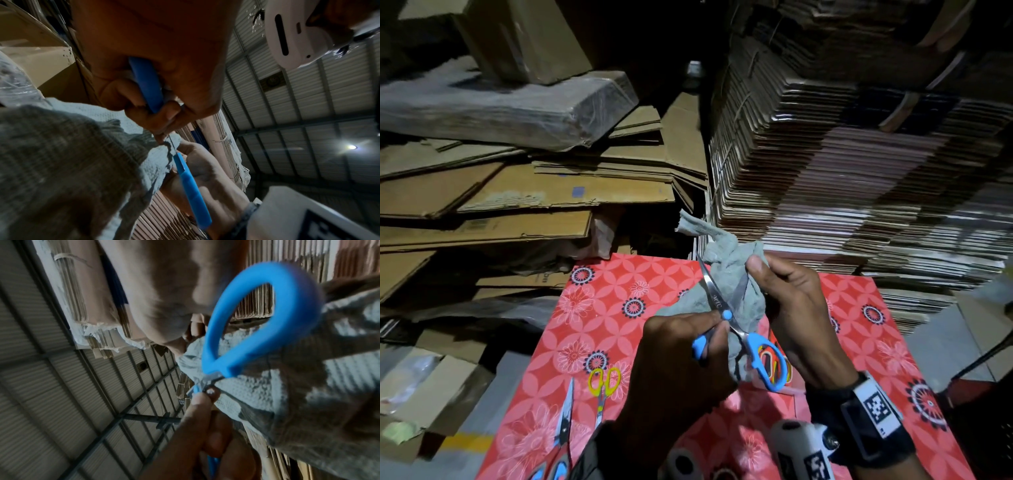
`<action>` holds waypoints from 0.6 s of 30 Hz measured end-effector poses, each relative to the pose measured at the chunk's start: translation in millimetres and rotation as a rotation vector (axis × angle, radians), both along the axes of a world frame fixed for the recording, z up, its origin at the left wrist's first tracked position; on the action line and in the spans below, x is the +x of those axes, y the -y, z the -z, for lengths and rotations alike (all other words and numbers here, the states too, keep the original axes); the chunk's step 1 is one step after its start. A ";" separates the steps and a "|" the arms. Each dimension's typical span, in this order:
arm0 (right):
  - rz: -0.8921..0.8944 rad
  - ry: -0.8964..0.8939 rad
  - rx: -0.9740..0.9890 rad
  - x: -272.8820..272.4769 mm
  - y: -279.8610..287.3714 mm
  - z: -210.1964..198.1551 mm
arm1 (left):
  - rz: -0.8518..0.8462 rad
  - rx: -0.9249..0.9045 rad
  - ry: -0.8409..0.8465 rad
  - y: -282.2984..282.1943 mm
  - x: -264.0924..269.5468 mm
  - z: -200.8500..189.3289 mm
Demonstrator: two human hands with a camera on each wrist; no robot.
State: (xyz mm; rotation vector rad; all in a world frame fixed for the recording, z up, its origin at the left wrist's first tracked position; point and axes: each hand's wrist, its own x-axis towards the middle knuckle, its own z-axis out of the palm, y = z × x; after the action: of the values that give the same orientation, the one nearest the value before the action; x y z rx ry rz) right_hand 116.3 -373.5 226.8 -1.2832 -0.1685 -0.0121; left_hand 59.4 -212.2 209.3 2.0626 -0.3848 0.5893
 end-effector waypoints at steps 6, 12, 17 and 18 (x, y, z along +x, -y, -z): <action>-0.099 -0.050 0.074 -0.3 5.3 -5.9 | -0.008 -0.009 -0.034 -1.7 -2.8 -2.9; -0.196 -0.118 0.137 -0.2 9.1 -7.1 | 0.004 -0.006 -0.050 -2.7 -3.9 -6.2; -0.219 -0.139 0.136 0.9 9.4 -3.4 | 0.007 0.007 -0.047 -3.1 -5.8 -8.9; -0.220 -0.139 0.130 0.2 9.0 -3.1 | 0.005 0.007 -0.045 -3.2 -5.7 -8.7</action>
State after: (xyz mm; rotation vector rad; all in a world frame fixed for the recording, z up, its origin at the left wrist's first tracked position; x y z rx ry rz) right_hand 116.5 -382.6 229.9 -1.1261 -0.1860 0.2504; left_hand 53.7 -209.1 218.0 2.0775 -0.3658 0.5387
